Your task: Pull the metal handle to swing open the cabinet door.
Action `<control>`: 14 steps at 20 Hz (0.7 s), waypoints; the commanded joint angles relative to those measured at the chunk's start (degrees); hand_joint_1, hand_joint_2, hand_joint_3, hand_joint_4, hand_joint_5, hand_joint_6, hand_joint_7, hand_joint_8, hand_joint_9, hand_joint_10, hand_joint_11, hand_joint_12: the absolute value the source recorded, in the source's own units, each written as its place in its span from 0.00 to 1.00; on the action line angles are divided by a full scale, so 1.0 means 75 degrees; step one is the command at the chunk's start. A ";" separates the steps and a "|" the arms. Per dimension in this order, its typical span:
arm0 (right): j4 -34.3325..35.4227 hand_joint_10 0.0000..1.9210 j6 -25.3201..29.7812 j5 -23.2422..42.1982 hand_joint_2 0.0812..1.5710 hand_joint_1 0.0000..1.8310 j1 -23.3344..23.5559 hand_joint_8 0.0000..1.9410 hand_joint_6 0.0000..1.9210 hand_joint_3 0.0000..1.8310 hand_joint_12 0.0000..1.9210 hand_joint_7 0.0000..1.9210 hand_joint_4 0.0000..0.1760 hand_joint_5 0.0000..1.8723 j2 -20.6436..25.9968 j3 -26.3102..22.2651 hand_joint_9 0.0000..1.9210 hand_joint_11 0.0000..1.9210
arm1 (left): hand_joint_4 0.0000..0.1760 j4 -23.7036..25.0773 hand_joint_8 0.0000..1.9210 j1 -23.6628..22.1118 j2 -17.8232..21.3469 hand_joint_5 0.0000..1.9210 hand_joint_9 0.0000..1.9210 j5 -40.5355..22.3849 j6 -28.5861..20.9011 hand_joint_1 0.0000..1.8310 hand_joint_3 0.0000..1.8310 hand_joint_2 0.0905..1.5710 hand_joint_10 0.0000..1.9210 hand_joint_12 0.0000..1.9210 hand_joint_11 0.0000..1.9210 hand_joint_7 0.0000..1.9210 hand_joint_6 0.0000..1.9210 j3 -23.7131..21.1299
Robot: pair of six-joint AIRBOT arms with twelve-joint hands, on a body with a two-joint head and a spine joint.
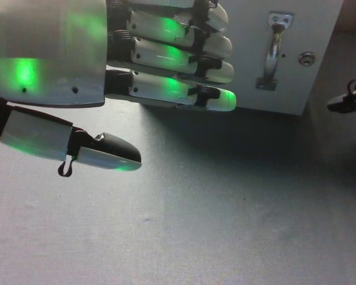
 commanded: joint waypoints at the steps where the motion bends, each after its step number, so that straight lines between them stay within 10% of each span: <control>1: 0.0390 0.00 0.0014 0.0401 0.85 0.00 0.0068 0.00 0.00 0.00 0.28 0.12 0.00 0.11 0.0003 0.0118 0.11 0.00 | 0.00 -0.0735 0.00 -0.0051 0.0048 0.17 0.17 -0.0146 0.0043 0.00 0.00 0.88 0.00 0.35 0.00 0.19 0.00 0.0005; 14: 0.0306 0.00 -0.0002 -0.0074 0.84 0.00 0.0365 0.00 0.00 0.00 0.27 0.12 0.00 0.11 -0.0830 0.1151 0.10 0.00 | 0.00 -0.0735 0.00 -0.0051 0.0048 0.17 0.16 -0.0146 0.0043 0.00 0.00 0.90 0.00 0.33 0.00 0.18 0.00 0.0005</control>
